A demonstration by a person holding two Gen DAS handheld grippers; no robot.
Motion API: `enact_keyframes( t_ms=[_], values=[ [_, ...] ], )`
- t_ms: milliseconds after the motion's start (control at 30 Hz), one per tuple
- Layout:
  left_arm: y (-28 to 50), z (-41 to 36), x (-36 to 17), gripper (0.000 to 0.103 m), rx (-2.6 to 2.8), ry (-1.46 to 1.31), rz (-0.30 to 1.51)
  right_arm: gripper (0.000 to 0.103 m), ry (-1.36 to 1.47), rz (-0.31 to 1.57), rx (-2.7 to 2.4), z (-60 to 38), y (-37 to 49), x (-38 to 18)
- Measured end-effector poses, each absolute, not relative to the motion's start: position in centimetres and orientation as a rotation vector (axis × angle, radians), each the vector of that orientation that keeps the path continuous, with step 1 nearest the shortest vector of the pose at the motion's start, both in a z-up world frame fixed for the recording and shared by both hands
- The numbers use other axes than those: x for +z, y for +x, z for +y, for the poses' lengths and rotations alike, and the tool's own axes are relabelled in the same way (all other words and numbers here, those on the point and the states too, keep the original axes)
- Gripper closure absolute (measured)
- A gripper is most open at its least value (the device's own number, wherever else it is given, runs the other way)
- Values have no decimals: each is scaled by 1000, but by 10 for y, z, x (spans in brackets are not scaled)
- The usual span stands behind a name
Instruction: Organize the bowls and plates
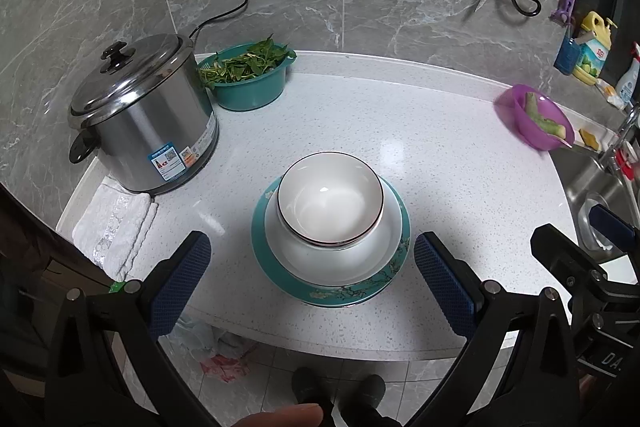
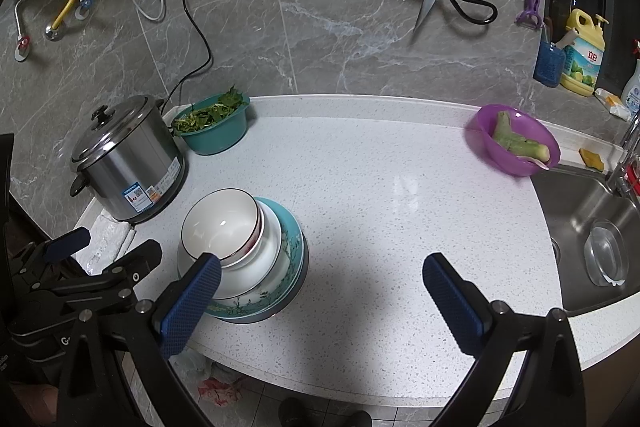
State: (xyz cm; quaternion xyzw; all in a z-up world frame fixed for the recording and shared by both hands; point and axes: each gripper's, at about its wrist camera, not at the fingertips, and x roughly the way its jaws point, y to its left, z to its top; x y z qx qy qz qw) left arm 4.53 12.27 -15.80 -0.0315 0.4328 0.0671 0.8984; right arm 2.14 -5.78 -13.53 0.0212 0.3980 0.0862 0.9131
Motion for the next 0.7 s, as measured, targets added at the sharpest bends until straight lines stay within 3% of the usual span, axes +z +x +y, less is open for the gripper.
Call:
enact_keyframes(
  t_ms=[700],
  values=[
    [49, 123, -161, 0, 142, -79, 888, 0, 33, 833, 202, -62, 28, -140]
  ],
)
